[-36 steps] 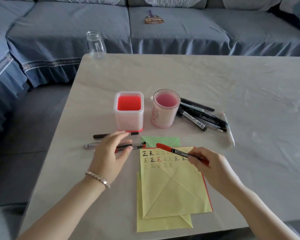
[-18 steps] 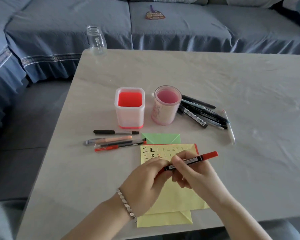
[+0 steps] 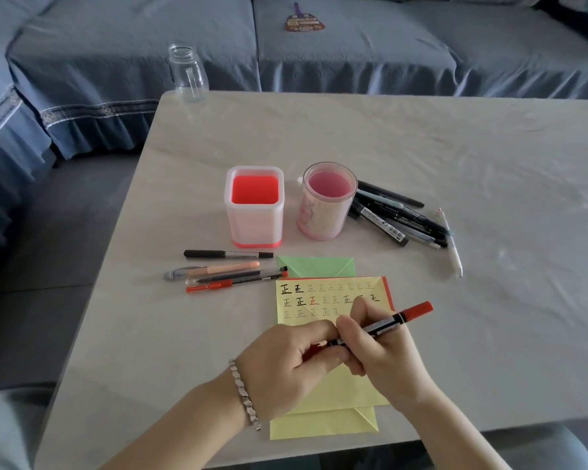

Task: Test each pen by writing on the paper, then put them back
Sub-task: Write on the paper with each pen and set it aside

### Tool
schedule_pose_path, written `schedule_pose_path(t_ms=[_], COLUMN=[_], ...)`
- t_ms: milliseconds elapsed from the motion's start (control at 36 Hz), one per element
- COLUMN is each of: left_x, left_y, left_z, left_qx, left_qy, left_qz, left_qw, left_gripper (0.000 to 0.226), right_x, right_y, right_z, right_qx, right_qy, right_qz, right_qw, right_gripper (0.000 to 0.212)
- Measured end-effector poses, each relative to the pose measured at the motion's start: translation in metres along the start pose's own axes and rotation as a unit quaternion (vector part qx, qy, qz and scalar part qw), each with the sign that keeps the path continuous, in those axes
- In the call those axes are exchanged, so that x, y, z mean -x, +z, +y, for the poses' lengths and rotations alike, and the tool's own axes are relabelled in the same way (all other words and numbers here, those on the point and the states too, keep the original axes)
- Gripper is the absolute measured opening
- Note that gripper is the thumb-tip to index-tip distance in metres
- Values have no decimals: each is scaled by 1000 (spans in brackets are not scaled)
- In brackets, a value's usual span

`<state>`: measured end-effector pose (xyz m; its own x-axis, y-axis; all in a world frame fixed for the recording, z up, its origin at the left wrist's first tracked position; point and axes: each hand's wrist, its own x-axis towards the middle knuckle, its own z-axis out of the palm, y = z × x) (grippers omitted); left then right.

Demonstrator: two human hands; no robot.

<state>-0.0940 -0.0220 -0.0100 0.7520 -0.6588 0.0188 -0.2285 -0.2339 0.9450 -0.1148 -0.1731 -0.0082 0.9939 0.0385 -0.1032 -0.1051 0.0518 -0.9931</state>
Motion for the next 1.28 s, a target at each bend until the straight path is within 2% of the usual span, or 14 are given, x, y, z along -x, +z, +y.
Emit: schedule_pose_path(t_ms=[83, 139, 194, 250, 333, 361, 417, 444, 639, 750, 889, 1000, 1139, 1278], left_x=[2, 1, 0, -3, -6, -6, -8, -7, -6, -6, -2, -2, -4, -5], left_y=[-1, -3, -5, -8, -15, -15, -15, -15, -5, 18, 60, 69, 69, 70], left_z=[-2, -2, -5, -17, -50, -62, -84, -90, -96, -70, -59, -68, -74, -73], left_qx=[-6, -67, -160, -236, -328, -355, -388, -403, -442, -422, -454, -455, -453, -443], left_qy=[-12, -27, -30, -48, -32, -19, -11, -6, 33, 51, -5, -60, -59, -53], left_qz=[-20, -28, -27, 23, 123, 149, 178, 189, 277, 207, 66, 47, 44, 55], left_qw=[1000, 997, 986, 970, 936, 923, 904, 895, 853, 881, 889, 887, 889, 893], left_gripper=[13, 12, 30, 36, 10, 11, 38, 40, 35, 38, 44, 51, 55, 54], right_x=[2, 2, 1, 0, -1, 0, 2, 3, 4, -1, -14, -25, -35, -48], right_y=[-2, -3, -5, -12, -24, -27, -31, -33, -39, -40, -38, -37, -34, -29], right_z=[2, 3, 4, 6, 8, 9, 13, 15, 27, 29, 32, 35, 41, 54], right_qx=[17, 28, 20, 9, 29, 36, 43, 45, 39, 16, -15, 7, 66, 66], right_qy=[-17, -25, -38, -45, -30, -23, -8, -1, 24, 15, -3, 9, -12, 6], right_qz=[-12, 10, 66, 149, 232, 247, 264, 270, 298, 302, 282, 268, 285, 334], right_qw=[1000, 999, 997, 988, 972, 968, 964, 962, 953, 953, 959, 963, 956, 940], right_gripper=[22, 22, 26, 35, 35, 35, 33, 32, 30, 17, 26, 25, 16, 35])
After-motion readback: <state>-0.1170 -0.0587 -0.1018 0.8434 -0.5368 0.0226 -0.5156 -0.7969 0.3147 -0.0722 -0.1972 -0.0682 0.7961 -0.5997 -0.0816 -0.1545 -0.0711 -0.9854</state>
